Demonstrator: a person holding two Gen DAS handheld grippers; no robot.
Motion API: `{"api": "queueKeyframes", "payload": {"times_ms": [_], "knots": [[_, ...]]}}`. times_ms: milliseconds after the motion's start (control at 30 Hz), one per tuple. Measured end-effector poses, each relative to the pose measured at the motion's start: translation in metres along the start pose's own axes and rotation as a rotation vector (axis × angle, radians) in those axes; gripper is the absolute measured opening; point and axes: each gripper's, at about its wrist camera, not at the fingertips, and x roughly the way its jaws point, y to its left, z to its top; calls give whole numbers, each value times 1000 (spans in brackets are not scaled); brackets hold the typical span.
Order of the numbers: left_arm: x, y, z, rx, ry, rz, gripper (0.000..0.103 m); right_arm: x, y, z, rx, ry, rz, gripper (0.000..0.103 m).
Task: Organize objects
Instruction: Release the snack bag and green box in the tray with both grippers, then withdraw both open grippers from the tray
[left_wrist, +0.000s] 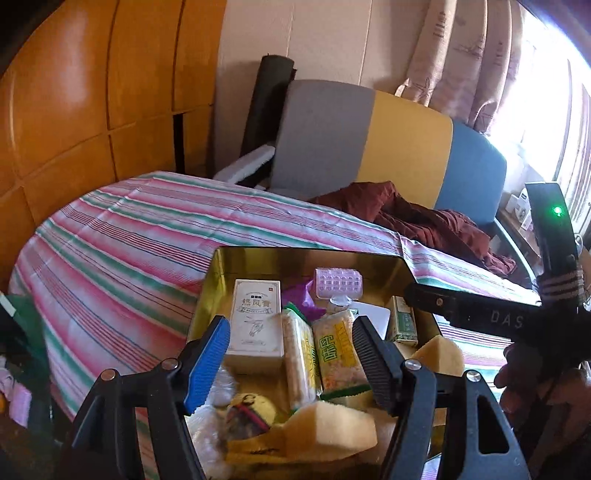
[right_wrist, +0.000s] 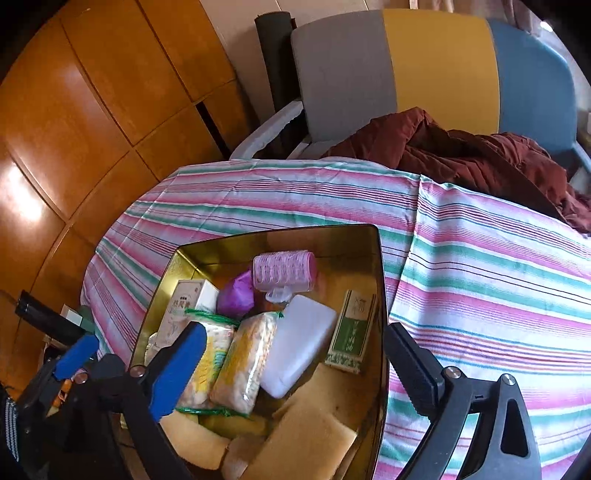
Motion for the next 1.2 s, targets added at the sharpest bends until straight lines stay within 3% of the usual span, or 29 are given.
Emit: {"api": "queueKeyframes", "payload": {"times_ms": [400, 600, 900, 1200], "knots": [[-35, 1, -15, 2, -49, 81, 70, -42, 26, -38, -103, -104, -96, 102], [-56, 4, -26, -38, -77, 82, 76, -67, 29, -74, -126, -172, -191, 103], [-69, 1, -40, -41, -73, 184, 80, -67, 22, -111, -107, -128, -198, 103], [-70, 7, -45, -70, -65, 163, 80, -67, 30, -118, -133, -121, -197, 103]]}}
